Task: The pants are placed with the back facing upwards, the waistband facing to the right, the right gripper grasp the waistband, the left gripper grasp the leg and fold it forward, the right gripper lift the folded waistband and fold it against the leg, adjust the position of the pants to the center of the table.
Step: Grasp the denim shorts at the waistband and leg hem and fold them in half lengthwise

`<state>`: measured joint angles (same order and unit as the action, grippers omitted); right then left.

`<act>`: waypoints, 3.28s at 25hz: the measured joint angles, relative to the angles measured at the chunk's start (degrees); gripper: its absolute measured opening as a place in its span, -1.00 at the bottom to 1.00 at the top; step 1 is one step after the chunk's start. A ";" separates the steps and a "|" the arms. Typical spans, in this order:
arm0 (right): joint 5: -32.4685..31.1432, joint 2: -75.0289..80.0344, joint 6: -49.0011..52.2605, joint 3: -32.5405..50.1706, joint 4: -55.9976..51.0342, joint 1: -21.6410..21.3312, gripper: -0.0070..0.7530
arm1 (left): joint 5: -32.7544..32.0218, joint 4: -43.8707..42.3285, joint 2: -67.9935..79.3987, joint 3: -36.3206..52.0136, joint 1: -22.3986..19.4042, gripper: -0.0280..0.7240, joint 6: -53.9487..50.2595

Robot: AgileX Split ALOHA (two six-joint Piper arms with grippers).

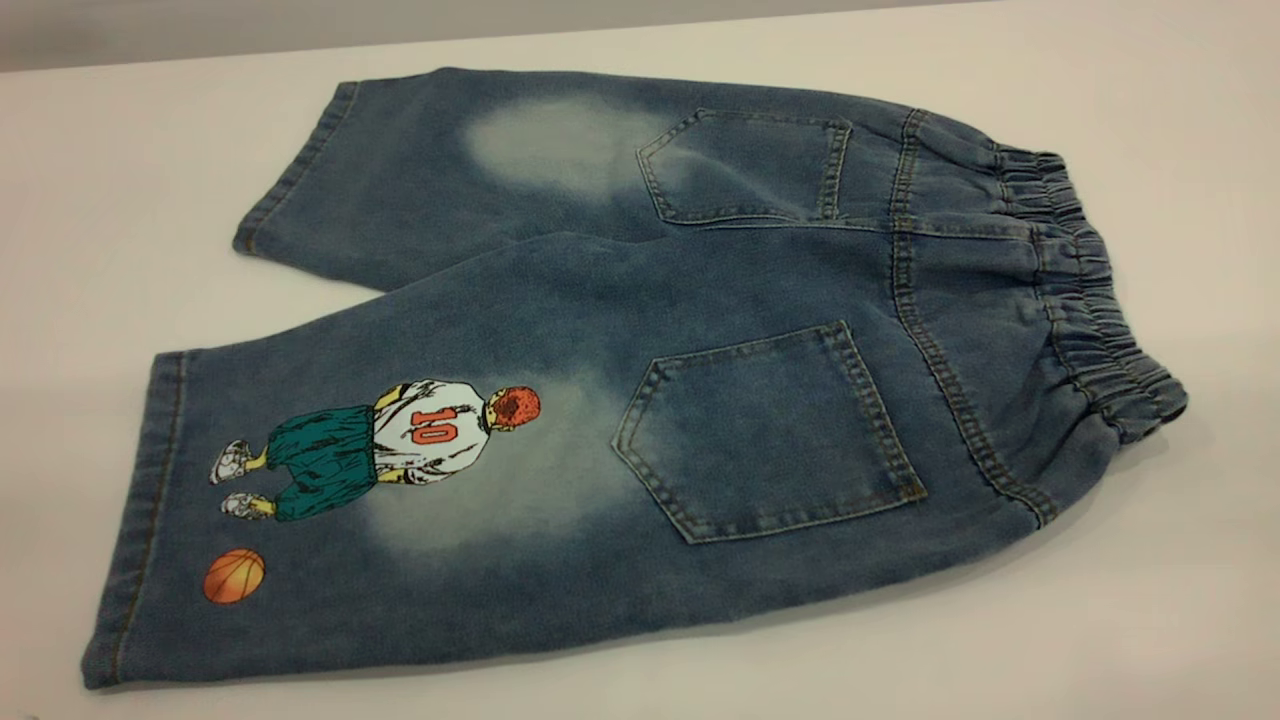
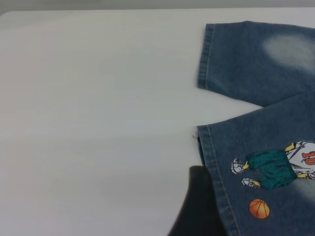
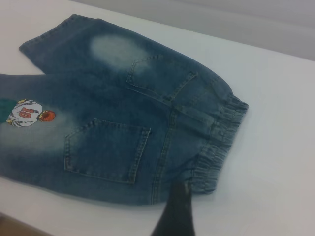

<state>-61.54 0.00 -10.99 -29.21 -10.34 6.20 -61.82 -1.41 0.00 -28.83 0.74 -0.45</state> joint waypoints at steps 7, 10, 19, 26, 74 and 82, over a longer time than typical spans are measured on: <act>0.00 0.00 0.00 0.00 0.00 0.00 0.55 | 0.00 0.00 0.00 0.00 0.00 0.45 0.00; 0.00 0.00 0.00 0.00 0.00 0.00 0.55 | 0.00 0.00 0.00 0.00 0.00 0.45 0.00; 0.00 0.00 0.00 0.00 0.00 0.00 0.55 | 0.00 0.00 0.00 0.00 0.00 0.45 0.00; 0.00 0.00 0.00 0.00 0.00 0.00 0.55 | 0.00 0.00 0.00 0.00 0.00 0.45 0.00; 22.01 39.27 3.38 -20.08 -6.34 0.00 0.55 | 11.66 -0.07 41.58 -25.40 0.00 0.45 -1.28; 30.40 56.39 2.10 -21.04 -10.98 0.00 0.55 | 18.95 0.15 59.39 -33.22 0.00 0.45 -1.22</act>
<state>-31.13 56.39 -8.88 -50.25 -21.32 6.20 -42.87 -1.26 59.39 -62.05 0.74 -1.67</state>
